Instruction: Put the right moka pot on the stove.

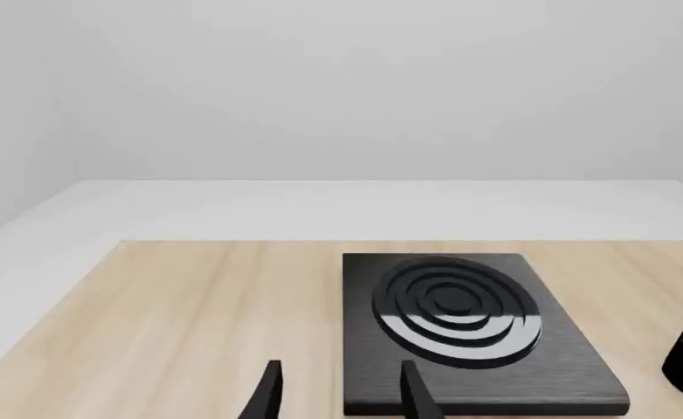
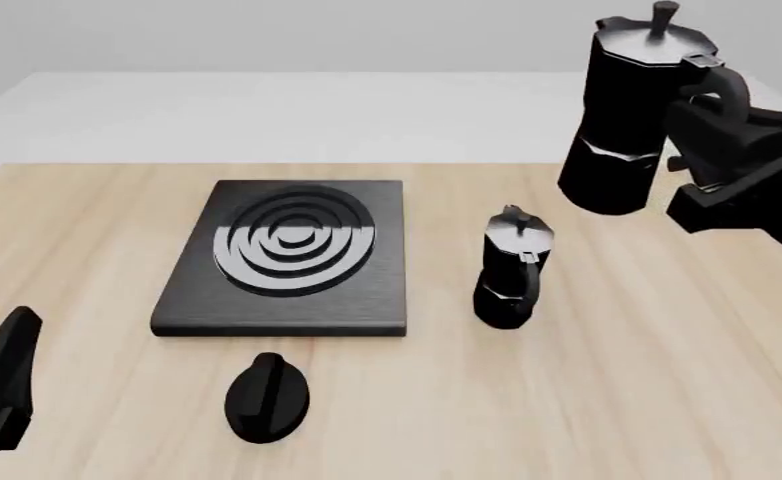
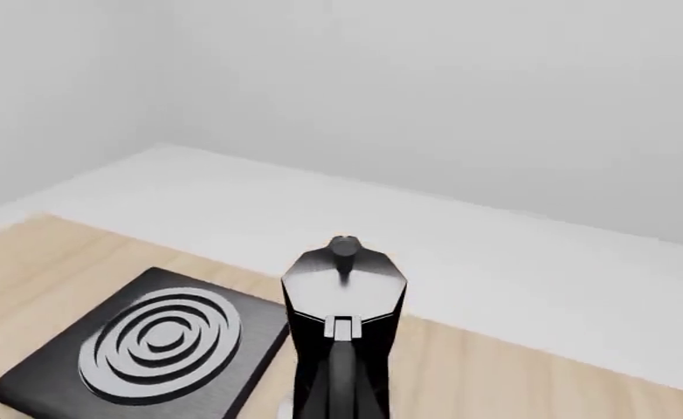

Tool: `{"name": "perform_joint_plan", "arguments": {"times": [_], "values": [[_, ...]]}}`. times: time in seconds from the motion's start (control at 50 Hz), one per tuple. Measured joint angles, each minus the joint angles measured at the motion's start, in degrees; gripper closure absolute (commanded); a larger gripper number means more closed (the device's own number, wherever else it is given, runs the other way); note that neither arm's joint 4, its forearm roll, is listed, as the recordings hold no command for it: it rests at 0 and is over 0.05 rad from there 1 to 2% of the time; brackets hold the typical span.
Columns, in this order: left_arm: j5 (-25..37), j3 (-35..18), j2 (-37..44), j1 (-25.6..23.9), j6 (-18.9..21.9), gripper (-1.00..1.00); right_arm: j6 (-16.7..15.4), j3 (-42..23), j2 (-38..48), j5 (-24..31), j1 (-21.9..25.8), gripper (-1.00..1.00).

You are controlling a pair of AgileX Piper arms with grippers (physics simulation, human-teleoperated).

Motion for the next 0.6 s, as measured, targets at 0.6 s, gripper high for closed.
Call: {"name": "perform_joint_plan", "arguments": {"times": [0.6], "values": [[0.0,0.0,0.0,0.0,0.0,-1.00,0.6,-6.2,15.4,-11.2,10.1,1.00]]}}
